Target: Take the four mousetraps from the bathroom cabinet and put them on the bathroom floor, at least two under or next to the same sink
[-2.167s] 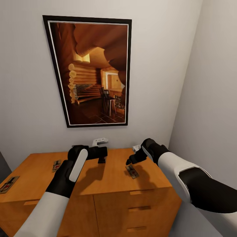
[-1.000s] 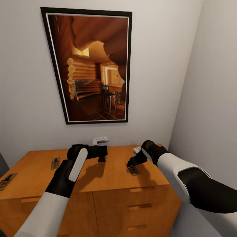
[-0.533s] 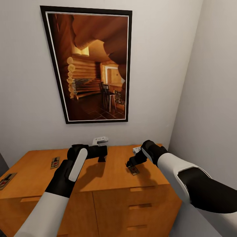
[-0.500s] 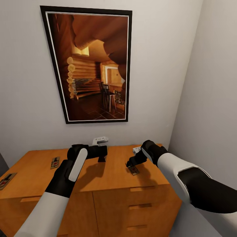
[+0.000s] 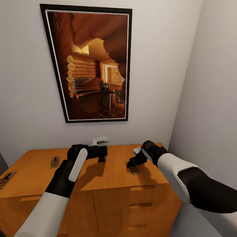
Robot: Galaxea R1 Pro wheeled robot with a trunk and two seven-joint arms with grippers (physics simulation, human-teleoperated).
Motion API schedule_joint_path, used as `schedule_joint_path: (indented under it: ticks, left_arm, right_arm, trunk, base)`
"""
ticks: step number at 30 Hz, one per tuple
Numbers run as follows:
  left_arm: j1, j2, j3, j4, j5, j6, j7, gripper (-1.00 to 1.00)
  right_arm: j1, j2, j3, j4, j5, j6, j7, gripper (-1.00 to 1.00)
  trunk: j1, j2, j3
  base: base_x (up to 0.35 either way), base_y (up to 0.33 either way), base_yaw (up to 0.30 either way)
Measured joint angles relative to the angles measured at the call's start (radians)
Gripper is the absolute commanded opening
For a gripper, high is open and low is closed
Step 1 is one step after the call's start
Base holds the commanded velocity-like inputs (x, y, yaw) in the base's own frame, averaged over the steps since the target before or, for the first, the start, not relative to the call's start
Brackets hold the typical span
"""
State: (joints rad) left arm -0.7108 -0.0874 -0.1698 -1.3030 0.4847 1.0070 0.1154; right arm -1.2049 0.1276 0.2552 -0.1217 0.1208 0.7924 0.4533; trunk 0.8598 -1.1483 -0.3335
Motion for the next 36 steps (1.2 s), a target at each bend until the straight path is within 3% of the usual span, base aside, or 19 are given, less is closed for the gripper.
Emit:
schedule_joint_path:
  ticks: [3,19,23,36]
  left_arm:
    - [0.0,0.0,0.0,0.0,0.0,0.0,0.0,-1.0]
    - [0.0,0.0,0.0,0.0,0.0,0.0,0.0,-1.0]
    - [0.0,-0.001,0.0,0.0,0.0,-0.001,0.0,-1.0]
    - [0.0,-0.002,0.0,0.0,0.0,-0.001,0.0,-1.0]
  right_arm:
    - [0.0,0.0,0.004,-0.011,0.006,-0.002,0.0,1.0]
    - [0.0,0.003,0.008,-0.012,0.013,-0.004,-0.001,1.0]
    - [-0.017,0.003,0.001,0.003,0.004,-0.001,0.0,1.0]
    - [0.0,0.003,0.008,-0.028,0.015,-0.004,0.0,1.0]
  trunk:
    - [0.012,-0.021,-0.009]
    - [0.012,-0.021,-0.01]
    - [0.027,-0.049,-0.022]
    - [0.027,-0.049,-0.022]
  base:
    - [0.0,0.0,0.0]
    - [0.0,0.0,0.0]
    - [0.0,0.0,0.0]
    - [0.0,0.0,0.0]
